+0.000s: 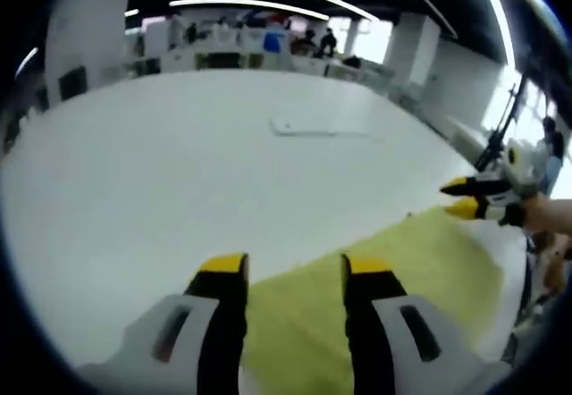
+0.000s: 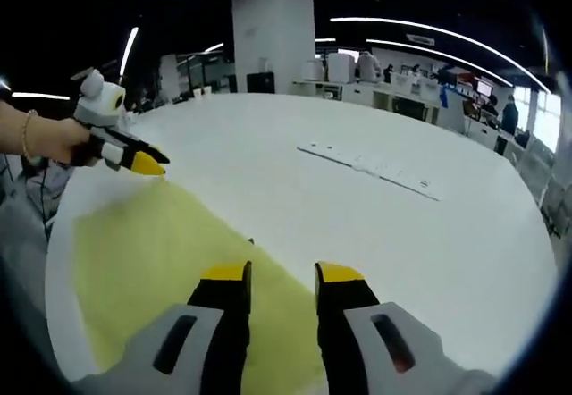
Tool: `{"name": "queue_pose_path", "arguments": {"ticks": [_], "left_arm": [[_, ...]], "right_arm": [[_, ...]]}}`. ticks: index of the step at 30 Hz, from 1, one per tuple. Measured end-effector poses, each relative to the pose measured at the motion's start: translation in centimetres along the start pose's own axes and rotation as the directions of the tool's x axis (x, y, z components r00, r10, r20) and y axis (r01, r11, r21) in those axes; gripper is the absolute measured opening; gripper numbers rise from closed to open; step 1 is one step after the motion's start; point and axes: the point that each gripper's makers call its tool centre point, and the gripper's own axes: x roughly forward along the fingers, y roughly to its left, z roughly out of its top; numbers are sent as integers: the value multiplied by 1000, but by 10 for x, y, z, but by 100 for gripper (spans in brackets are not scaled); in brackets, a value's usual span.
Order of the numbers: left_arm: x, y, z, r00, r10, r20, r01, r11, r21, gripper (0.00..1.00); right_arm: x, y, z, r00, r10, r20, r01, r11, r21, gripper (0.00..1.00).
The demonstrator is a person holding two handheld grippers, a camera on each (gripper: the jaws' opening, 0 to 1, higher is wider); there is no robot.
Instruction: Fold the garment on the visible template until the final outline fits inside the template.
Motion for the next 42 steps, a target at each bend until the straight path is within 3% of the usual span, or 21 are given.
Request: {"name": "queue_pose_path", "arguments": {"ticks": [7,11,17,23,33,42], "left_arm": [[-25,-1,2,1000,9,-4,-9,1000,4,50],[-39,-4,-4,1000,7,-17,-7,1000,24,54],[-71,-10,-6,1000,18,-1,-18,997,72,59],[-105,-14,-9,1000,17,27,-18,998,53,65],[-153,-23,-9,996,2,92,-6,999,47,81],[-192,-32,-27,995,-23,98,16,998,66,99]], "right_arm": [[-28,7,5,1000,-7,-7,7,1000,-1,44],[-46,12,4,999,-31,-26,30,999,-41,45],[-74,22,12,999,-35,6,36,998,-42,51],[-100,36,14,999,-29,14,29,999,-43,61],[-141,59,12,1000,-18,26,19,999,-46,84],[-182,76,2,1000,-20,3,20,997,-71,100]]}}
